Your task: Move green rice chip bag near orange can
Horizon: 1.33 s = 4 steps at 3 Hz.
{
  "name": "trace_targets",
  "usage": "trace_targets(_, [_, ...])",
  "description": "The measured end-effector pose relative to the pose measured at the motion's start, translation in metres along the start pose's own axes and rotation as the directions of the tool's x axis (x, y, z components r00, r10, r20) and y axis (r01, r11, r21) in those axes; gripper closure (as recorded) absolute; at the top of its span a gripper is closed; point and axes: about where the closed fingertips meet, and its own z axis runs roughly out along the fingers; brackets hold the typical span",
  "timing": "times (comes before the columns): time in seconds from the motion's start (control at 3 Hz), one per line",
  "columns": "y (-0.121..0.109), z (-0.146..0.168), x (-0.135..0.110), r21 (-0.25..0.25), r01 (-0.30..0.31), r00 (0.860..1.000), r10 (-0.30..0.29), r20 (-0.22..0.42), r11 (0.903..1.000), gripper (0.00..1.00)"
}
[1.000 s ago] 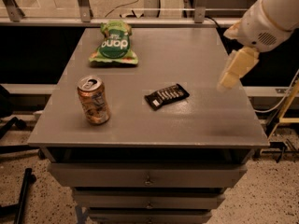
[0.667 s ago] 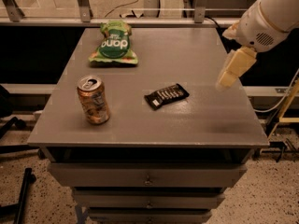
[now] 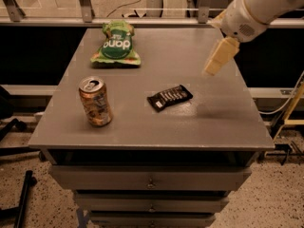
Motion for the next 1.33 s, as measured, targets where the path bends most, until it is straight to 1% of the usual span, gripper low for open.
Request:
trace_targets(0.33, [-0.023, 0.030, -0.036, -0.016, 0.038, 0.997, -0.037, 0.070, 0.9992, 0.00])
trace_targets(0.67, [-0.028, 0.062, -0.078, -0.036, 0.023, 0.979, -0.015, 0.202, 0.9991, 0.00])
trace_targets(1.0, [-0.028, 0.062, -0.078, -0.036, 0.023, 0.979, -0.016, 0.202, 0.9991, 0.00])
trace_targets(1.33, [-0.028, 0.084, -0.095, -0.049, 0.039, 0.976, -0.027, 0.214, 0.9980, 0.00])
